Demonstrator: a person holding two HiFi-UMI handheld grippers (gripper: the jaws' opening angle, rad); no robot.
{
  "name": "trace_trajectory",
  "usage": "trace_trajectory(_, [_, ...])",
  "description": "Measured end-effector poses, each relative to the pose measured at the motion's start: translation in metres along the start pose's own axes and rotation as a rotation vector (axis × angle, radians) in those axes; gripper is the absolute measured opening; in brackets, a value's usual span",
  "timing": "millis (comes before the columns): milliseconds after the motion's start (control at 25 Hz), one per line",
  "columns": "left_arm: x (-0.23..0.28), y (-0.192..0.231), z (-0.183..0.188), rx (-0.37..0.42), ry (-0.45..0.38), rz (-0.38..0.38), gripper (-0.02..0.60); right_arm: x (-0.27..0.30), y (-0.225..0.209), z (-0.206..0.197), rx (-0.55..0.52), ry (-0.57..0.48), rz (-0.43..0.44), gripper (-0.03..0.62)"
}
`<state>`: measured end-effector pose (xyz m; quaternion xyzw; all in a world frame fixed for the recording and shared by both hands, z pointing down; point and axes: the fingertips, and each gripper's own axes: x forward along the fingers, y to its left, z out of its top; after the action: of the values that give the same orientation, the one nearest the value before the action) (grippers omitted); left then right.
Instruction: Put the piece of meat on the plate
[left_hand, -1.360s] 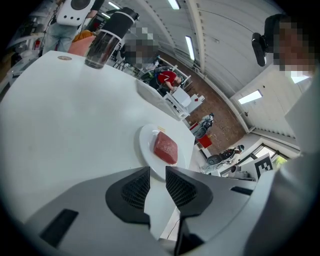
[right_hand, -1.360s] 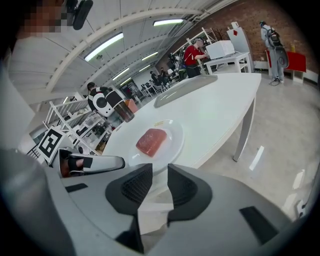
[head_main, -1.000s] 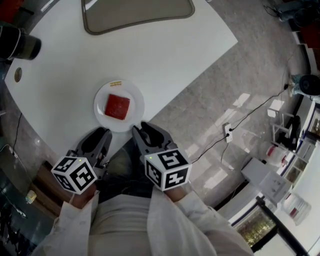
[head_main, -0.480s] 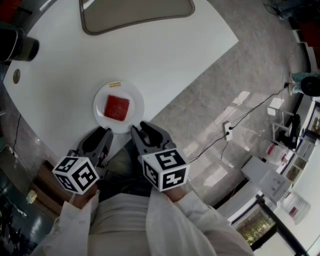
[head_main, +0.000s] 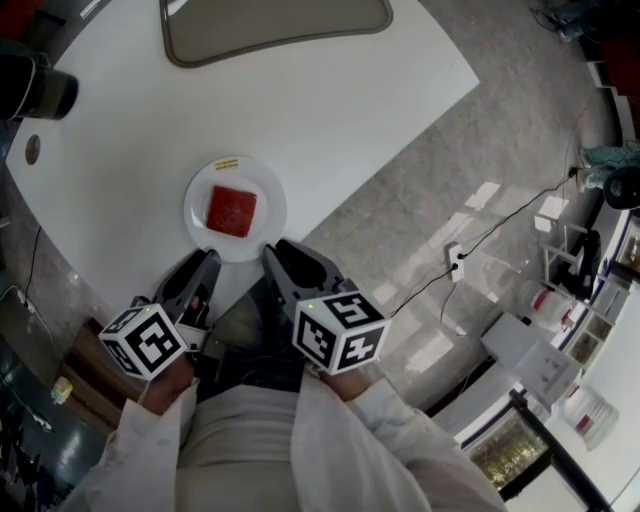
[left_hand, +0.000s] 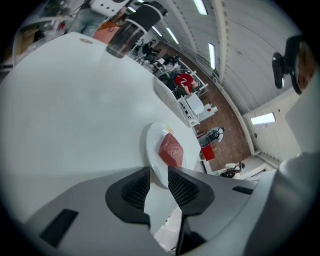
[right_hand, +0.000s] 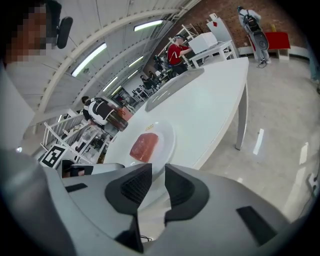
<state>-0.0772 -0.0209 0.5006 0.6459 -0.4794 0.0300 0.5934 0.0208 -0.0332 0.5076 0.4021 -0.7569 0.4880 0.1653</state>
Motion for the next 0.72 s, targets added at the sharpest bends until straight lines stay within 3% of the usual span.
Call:
trace_trajectory(80, [-0.002,0.002,0.005,-0.042,-0.017,-0.003,0.110,-0.001,-0.002,0.002,0.006,0.000,-0.014,0.091])
trace_trajectory(720, [-0.002,0.007,0.016,0.051,-0.048,0.075,0.104,0.006,0.001,0.009,-0.060,0.014,-0.085,0.091])
